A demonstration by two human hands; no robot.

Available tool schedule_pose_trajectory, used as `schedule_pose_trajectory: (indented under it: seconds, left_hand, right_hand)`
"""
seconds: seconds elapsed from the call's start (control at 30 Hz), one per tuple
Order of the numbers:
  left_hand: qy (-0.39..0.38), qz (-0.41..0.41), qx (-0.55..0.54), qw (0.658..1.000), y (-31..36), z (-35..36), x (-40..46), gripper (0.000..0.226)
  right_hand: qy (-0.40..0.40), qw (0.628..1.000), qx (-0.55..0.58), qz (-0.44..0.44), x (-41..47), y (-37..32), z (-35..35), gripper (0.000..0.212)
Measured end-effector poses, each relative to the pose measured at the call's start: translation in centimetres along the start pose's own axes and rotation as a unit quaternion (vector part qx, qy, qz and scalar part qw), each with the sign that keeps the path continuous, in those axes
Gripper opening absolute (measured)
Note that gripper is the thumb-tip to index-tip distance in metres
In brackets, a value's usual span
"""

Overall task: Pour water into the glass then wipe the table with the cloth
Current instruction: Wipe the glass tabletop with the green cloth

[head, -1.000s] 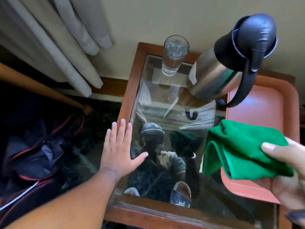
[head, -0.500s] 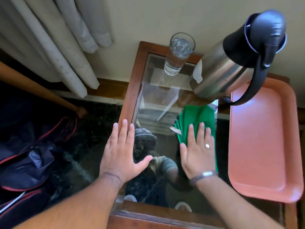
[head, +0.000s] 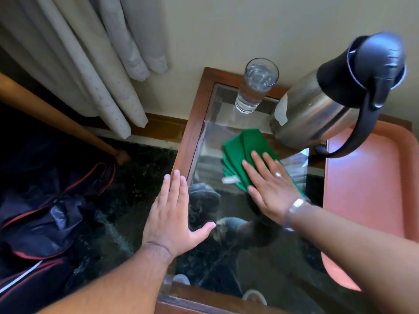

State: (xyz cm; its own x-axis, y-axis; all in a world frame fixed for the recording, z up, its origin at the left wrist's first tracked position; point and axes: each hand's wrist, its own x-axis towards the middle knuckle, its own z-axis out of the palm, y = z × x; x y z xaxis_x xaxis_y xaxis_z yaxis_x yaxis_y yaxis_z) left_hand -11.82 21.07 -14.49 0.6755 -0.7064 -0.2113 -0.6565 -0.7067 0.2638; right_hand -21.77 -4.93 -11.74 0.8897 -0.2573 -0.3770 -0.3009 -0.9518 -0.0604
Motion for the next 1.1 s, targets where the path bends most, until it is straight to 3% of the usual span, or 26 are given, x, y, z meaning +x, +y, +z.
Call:
schedule_pose_trajectory:
  seconds: [0.07,0.17,0.23,0.3,0.4,0.53,0.63,0.67,0.77,0.87,0.93,1.1]
  left_hand:
    - [0.003,-0.002,0.004,1.0,-0.2,0.1,0.1,0.123]
    - [0.005,0.0,0.003,1.0,-0.3,0.1,-0.1,0.124]
    - [0.0,0.004,0.005,1.0,-0.2,0.0,-0.2,0.124]
    - [0.0,0.001,0.014,1.0,-0.2,0.0,-0.1,0.124]
    - [0.004,0.003,0.018,1.0,-0.1,0.2,0.0,0.125]
    - [0.011,0.007,0.017,1.0,-0.3,0.6,0.0,0.125]
    - [0.009,0.004,0.015,1.0,-0.4,0.5,0.0,0.126]
    - [0.008,0.003,0.017,1.0,-0.4,0.4,0.0,0.126]
    - [0.001,0.005,0.026,1.0,-0.5,0.4,0.0,0.125]
    - [0.003,0.004,0.028,1.0,-0.6,0.6,0.1,0.125]
    - [0.0,0.0,0.03,1.0,-0.6,0.5,0.1,0.124]
    - [-0.018,-0.009,0.042,0.999,-0.2,-0.1,0.2,0.123]
  right_hand:
    - [0.005,0.997,0.048,0.059,3.0,-3.8,-0.9,0.066]
    - [-0.001,0.998,0.027,-0.059,-1.0,-5.4,0.7,0.064]
    - [0.0,0.996,0.029,-0.085,-6.4,-3.3,2.1,0.063]
    - [0.002,0.999,0.052,0.012,-7.6,-1.1,2.3,0.064]
    - [0.019,0.987,0.099,0.124,-1.4,-2.8,0.9,0.066]
    - [0.048,0.993,0.106,0.033,4.7,-8.2,-0.7,0.065]
    - [0.022,0.993,0.08,-0.085,0.4,-6.5,0.6,0.063]
    - [0.022,0.993,0.074,-0.084,-2.0,-5.2,1.2,0.063]
    - [0.049,0.992,0.073,0.087,-5.6,-1.7,2.5,0.062]
    - [0.06,0.962,0.144,0.224,-3.7,-3.2,2.7,0.063]
    - [0.063,0.966,0.154,0.195,-5.3,-5.2,3.1,0.064]
    - [-0.031,0.997,0.064,-0.034,-20.9,-7.4,7.0,0.064]
